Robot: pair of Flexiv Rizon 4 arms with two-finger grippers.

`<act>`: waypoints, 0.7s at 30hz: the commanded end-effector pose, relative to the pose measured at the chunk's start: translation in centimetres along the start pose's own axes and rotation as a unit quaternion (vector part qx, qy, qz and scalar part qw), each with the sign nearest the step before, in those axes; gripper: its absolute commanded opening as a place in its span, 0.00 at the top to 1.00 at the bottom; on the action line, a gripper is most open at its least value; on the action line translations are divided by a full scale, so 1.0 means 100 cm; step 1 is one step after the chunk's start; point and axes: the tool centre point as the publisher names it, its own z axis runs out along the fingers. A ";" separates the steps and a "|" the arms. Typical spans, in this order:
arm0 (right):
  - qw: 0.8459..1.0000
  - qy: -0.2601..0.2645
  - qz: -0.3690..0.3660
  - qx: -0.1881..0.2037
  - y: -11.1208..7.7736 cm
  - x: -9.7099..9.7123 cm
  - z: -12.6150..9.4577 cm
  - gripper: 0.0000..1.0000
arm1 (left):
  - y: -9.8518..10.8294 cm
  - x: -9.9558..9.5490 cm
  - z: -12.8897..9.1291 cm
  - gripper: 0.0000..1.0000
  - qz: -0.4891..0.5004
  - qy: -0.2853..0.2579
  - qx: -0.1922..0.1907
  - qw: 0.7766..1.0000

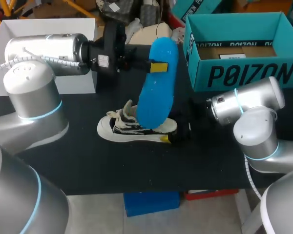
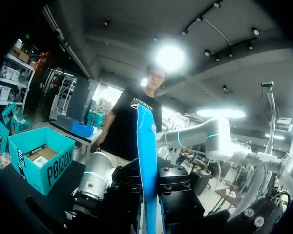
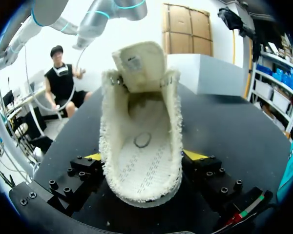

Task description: Take the shoe out of the shoebox, open the shoe tongue, remove and reinsert the insole, then place the shoe into the shoebox

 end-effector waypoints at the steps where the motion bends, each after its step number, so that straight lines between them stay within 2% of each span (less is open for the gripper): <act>1: 1.000 0.000 0.001 0.000 -0.001 0.001 0.001 1.00 | -0.007 0.038 -0.003 1.00 -0.013 -0.077 0.053 0.996; 2: 1.000 0.000 0.001 0.000 -0.001 0.001 0.001 1.00 | -0.011 0.043 -0.003 1.00 -0.025 -0.074 0.061 0.995; 7: 1.000 0.000 0.001 0.000 -0.001 0.001 0.001 1.00 | -0.029 0.063 -0.005 1.00 -0.036 -0.065 0.054 0.996; 8: 1.000 0.000 0.001 0.000 -0.001 0.001 0.001 1.00 | -0.033 0.067 -0.005 1.00 -0.051 -0.056 0.064 0.995; 10: 1.000 0.000 0.001 0.000 -0.001 0.001 0.001 1.00 | -0.039 0.073 -0.006 1.00 -0.049 -0.050 0.053 0.996; 11: 1.000 0.000 0.001 0.000 -0.001 0.001 0.001 1.00 | -0.042 0.076 -0.005 1.00 -0.075 -0.032 0.068 0.994; 13: 1.000 0.000 0.001 0.000 -0.001 0.001 0.001 1.00 | -0.048 0.079 -0.006 1.00 -0.049 -0.043 0.052 0.997; 15: 1.000 0.000 0.001 0.000 -0.001 0.001 0.001 1.00 | -0.052 0.083 -0.005 1.00 -0.076 -0.028 0.067 0.994; 21: 1.000 0.000 0.001 0.000 -0.001 0.001 0.001 1.00 | -0.059 0.093 -0.003 1.00 -0.085 -0.022 0.057 0.995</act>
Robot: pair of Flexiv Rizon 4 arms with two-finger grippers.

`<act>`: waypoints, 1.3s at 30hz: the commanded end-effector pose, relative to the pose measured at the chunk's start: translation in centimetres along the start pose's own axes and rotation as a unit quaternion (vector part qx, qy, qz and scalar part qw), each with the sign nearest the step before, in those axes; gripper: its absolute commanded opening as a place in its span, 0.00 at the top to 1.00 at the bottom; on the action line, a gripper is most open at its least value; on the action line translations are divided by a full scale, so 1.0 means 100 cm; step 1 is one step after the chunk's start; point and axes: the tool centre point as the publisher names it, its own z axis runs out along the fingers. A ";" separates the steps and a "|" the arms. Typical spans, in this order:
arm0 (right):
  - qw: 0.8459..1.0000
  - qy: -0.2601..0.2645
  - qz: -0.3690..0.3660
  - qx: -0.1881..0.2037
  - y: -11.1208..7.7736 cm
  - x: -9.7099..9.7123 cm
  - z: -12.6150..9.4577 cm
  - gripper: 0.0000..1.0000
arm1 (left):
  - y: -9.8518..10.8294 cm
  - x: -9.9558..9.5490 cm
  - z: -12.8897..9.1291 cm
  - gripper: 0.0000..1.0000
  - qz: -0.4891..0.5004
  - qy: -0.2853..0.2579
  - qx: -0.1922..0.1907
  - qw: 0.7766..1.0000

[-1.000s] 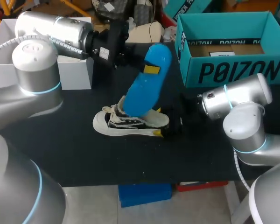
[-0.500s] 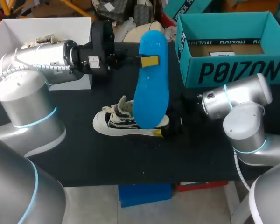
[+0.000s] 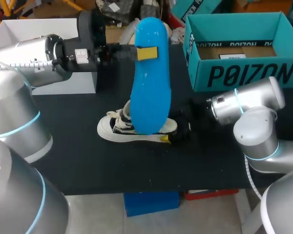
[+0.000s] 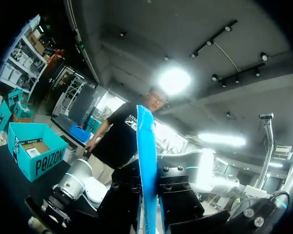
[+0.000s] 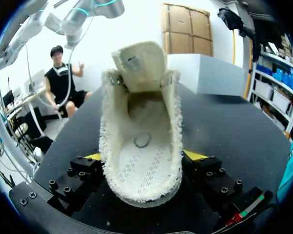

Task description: Take the shoe out of the shoebox, open the shoe tongue, remove and reinsert the insole, then place the shoe into the shoebox

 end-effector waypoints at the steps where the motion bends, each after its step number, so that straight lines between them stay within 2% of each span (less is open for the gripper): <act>1: 1.000 0.000 0.001 0.000 -0.001 0.001 0.001 1.00 | -0.004 0.008 0.001 1.00 -0.012 -0.007 -0.007 1.000; 16: 1.000 0.000 0.001 0.000 -0.001 0.001 0.001 1.00 | -0.004 0.009 0.001 1.00 -0.006 -0.011 -0.010 1.000; 19: 1.000 -0.005 0.001 0.015 0.000 -0.003 -0.005 1.00 | -0.004 0.009 0.001 1.00 -0.006 -0.011 -0.010 1.000; 20: 1.000 -0.010 0.005 0.026 0.000 -0.003 -0.008 0.62 | -0.004 0.009 0.001 1.00 -0.006 -0.011 -0.010 1.000; 21: 0.999 -0.010 0.004 0.034 0.000 -0.003 -0.012 0.00 | -0.004 0.009 0.001 1.00 -0.006 -0.011 -0.010 1.000; 31: 0.989 -0.013 0.002 0.145 0.006 0.001 -0.042 0.00 | -0.004 0.009 0.001 1.00 -0.006 -0.011 -0.010 1.000; 34: 0.981 -0.018 -0.003 0.194 0.011 0.001 -0.049 0.00 | -0.004 0.009 0.001 1.00 -0.006 -0.011 -0.010 1.000; 39: 0.954 -0.022 -0.015 0.300 0.019 0.003 -0.055 0.00 | -0.004 0.009 0.001 1.00 -0.006 -0.011 -0.010 1.000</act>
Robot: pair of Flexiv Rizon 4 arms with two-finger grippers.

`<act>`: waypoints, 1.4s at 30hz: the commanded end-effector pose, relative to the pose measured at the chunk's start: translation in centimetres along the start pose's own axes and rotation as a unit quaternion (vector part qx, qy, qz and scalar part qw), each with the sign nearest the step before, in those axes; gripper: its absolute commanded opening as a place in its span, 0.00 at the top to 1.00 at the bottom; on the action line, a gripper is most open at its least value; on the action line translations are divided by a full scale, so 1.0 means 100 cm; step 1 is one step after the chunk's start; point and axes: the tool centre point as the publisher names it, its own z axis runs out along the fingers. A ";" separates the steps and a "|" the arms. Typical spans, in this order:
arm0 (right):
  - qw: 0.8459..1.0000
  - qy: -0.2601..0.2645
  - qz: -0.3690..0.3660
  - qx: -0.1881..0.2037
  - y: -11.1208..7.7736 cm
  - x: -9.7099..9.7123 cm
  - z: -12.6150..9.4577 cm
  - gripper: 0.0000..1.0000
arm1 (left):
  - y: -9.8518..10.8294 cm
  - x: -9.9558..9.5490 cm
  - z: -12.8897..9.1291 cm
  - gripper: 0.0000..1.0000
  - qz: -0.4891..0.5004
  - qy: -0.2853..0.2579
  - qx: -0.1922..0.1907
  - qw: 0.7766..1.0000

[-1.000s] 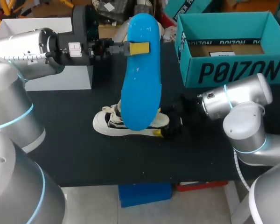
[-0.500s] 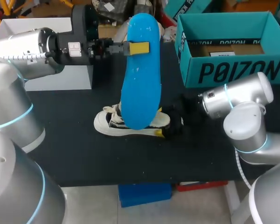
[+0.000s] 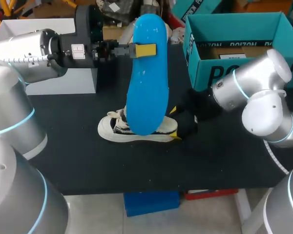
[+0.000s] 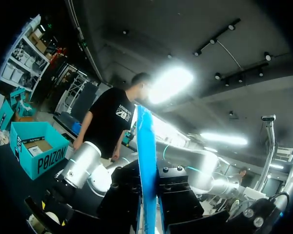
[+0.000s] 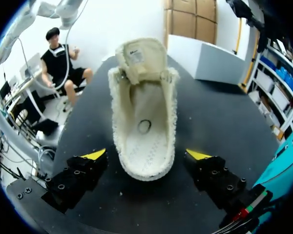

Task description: Take the shoe out of the shoebox, open the shoe tongue, remove and reinsert the insole, then place the shoe into the shoebox

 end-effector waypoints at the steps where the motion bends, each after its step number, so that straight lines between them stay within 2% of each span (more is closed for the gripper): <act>1: 0.984 -0.006 -0.008 0.177 0.011 0.002 -0.013 0.00 | 0.001 0.001 0.001 1.00 0.000 -0.003 -0.001 1.000; 10: 0.950 -0.014 -0.016 0.312 0.016 0.002 -0.018 0.00 | 0.001 0.001 0.001 1.00 0.000 -0.003 -0.001 1.000; 17: 0.926 -0.014 -0.014 0.377 0.021 -0.001 -0.017 0.00 | 0.001 0.001 0.001 1.00 0.000 -0.003 -0.001 1.000; 28: 0.905 -0.011 -0.020 0.425 0.032 -0.006 -0.008 0.00 | 0.001 0.001 0.001 1.00 0.000 -0.003 -0.001 1.000; 42: 0.904 -0.008 -0.021 0.426 0.028 -0.006 -0.003 0.00 | 0.001 0.001 0.001 1.00 0.000 -0.003 -0.001 1.000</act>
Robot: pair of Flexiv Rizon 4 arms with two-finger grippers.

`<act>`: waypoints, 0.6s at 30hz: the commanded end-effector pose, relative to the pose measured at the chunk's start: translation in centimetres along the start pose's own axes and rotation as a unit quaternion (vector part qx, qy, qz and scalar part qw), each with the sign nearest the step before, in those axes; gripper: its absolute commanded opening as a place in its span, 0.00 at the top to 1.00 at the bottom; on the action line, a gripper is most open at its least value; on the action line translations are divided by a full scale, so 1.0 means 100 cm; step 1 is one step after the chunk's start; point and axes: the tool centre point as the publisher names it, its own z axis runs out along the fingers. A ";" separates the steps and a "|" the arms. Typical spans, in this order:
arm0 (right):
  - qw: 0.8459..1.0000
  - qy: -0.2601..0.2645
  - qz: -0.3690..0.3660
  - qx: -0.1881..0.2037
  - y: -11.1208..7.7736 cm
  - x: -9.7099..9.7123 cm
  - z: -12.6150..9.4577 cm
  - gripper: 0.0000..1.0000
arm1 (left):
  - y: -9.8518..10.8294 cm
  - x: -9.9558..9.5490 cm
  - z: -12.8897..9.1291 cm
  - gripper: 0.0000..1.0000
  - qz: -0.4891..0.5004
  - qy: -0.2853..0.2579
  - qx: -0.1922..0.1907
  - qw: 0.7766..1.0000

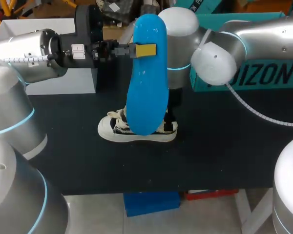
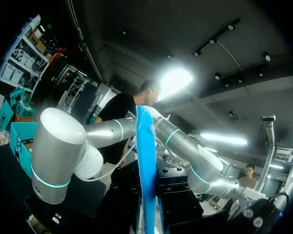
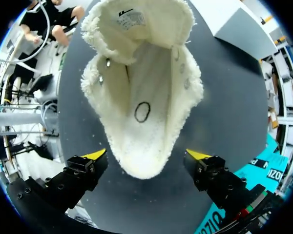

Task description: Take the shoe out of the shoebox, open the shoe tongue, remove and reinsert the insole, then place the shoe into the shoebox

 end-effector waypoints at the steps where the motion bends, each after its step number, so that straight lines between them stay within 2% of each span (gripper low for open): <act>1: 0.998 0.002 0.000 0.064 0.004 -0.002 0.001 0.00 | 0.000 0.001 0.001 1.00 0.000 -0.003 -0.001 1.000; 9: 0.998 0.003 -0.001 0.061 0.003 -0.002 0.001 0.00 | 0.000 0.001 0.001 1.00 0.000 -0.003 -0.001 1.000; 13: 1.000 -0.011 0.013 0.008 -0.001 -0.002 -0.003 0.00 | 0.000 0.001 0.001 1.00 0.000 -0.003 -0.001 1.000; 18: 0.997 -0.015 -0.019 -0.070 -0.001 -0.005 -0.003 0.00 | 0.000 0.001 0.001 1.00 0.000 -0.003 -0.001 1.000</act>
